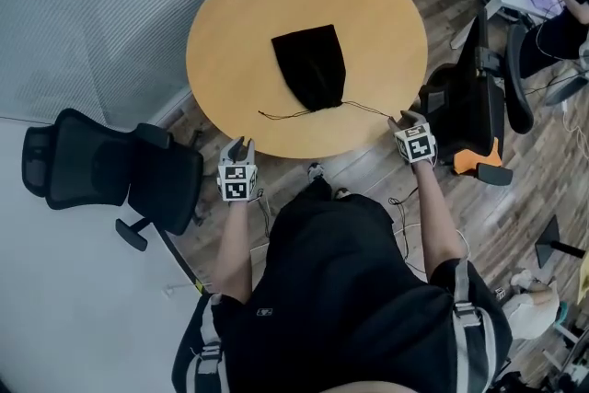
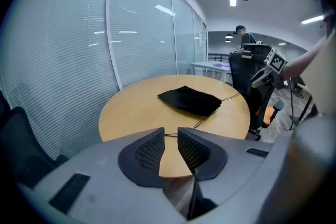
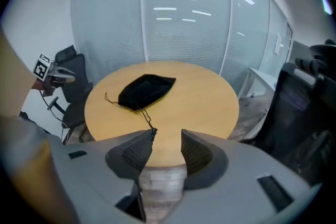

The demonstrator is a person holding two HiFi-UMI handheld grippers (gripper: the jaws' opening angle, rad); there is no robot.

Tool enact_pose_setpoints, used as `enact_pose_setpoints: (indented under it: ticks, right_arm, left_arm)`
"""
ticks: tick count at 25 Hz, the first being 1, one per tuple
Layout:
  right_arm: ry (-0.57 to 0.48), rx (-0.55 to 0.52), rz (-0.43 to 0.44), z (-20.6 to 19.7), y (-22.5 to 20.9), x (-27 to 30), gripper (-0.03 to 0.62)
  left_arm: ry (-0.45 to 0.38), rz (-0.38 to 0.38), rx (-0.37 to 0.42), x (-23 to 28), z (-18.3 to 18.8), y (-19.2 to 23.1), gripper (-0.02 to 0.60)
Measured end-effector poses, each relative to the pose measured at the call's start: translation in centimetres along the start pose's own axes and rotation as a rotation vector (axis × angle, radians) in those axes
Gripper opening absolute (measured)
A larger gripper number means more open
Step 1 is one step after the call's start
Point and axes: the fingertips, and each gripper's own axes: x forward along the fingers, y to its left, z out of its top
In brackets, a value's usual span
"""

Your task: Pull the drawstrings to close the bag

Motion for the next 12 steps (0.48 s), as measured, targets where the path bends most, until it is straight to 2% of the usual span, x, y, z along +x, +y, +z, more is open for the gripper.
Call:
enact_pose_setpoints:
  ticks: [3,5,7,9,10,12]
  right_arm:
    - [-0.126,-0.035,0.107,1.4,2.2,-1.3,0.233]
    - [-0.202,-0.009,0.211,2.1,3.6,-2.2,0.244]
    - [-0.273,0.140,0.373,2.6,4.8,-3.1,0.260]
    - [-0.368,0.370,0.555,3.4,5.3,-4.3,0.288]
    - [-0.424,0.462,0.619,4.0,5.3,-5.0,0.295]
    - [-0.506,0.537,0.659,5.0,4.9,-6.2,0.296]
  left_arm:
    - [-0.030,-0.008,-0.025,-1.4,0.3,-1.5,0.078]
    - [-0.047,-0.016,-0.028,-2.1,0.6,-2.6,0.078]
    - [-0.059,-0.030,-0.028,-2.7,0.9,-3.9,0.078]
    - [-0.061,-0.043,-0.023,-3.2,0.7,-5.0,0.078]
    - [-0.062,-0.049,-0.020,-3.4,0.6,-5.5,0.078]
    - [-0.068,-0.054,-0.017,-3.8,0.4,-6.2,0.078]
